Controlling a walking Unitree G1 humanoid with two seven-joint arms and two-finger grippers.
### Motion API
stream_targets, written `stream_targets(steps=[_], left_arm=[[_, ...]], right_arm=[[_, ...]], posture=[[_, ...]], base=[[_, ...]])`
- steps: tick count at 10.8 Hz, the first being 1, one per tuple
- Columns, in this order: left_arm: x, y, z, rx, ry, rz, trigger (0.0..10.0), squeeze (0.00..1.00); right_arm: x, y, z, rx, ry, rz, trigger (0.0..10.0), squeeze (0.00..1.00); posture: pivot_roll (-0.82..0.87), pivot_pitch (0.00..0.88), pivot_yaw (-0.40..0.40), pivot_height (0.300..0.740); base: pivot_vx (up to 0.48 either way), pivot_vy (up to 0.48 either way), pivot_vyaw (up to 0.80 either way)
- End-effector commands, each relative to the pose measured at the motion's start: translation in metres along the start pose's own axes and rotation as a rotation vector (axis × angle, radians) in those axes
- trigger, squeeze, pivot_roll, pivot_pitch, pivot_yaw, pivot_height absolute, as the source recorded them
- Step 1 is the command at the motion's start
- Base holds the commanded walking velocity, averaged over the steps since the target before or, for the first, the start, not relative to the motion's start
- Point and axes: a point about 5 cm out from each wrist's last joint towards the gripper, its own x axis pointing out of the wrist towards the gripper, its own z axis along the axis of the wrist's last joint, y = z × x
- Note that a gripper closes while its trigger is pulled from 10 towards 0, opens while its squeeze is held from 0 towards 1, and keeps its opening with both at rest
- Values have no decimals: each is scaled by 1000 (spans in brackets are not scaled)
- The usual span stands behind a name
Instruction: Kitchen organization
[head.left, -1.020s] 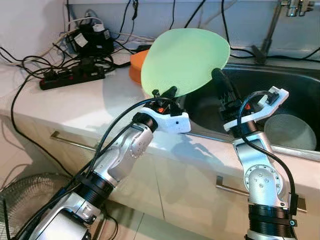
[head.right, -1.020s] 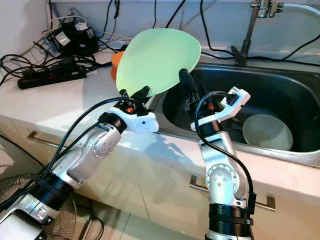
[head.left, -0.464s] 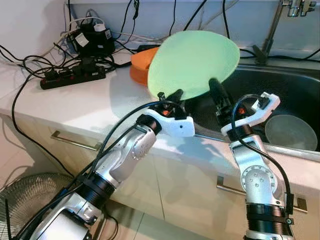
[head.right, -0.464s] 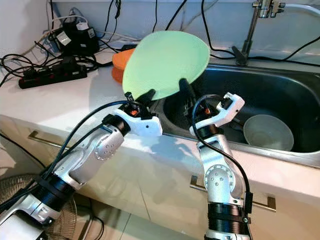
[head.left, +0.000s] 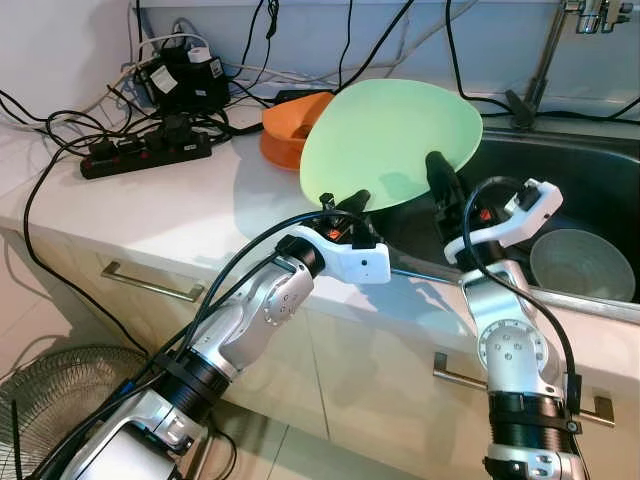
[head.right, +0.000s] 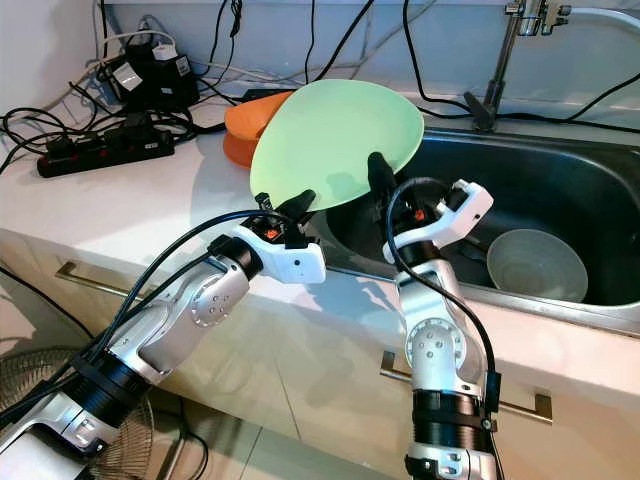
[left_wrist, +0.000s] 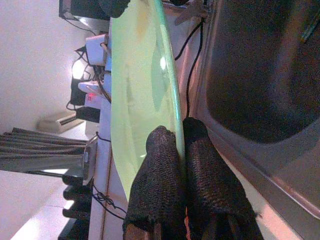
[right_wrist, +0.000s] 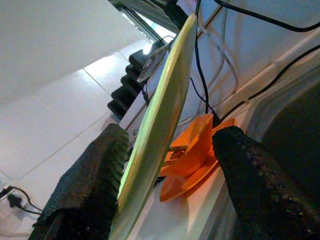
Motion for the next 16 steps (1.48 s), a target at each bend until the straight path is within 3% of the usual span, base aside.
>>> stream_targets(steps=[1,2,10,11,16], left_arm=[[0,12,5,10,-33,50,10000,0],[0,12,5,11,-34,50,10000,0],[0,13,4,22,-36,48,10000,0],[0,13,4,14,-35,50,10000,1000],[0,13,3,1,-33,51,10000,1000]], right_arm=[[2,-4,-2,3,5,-34,3020,0],[2,-3,-2,5,1,-34,78,0],[3,-4,-5,33,2,-45,0,0],[3,-4,-5,36,0,-48,0,0],[4,-5,-1,62,-26,-64,0,0]], posture=[[65,16,117,740],[65,16,117,740],[70,23,118,740],[70,23,118,740],[71,22,118,740]], base=[[0,0,0],[0,0,0],[0,0,0],[0,0,0],[0,0,0]])
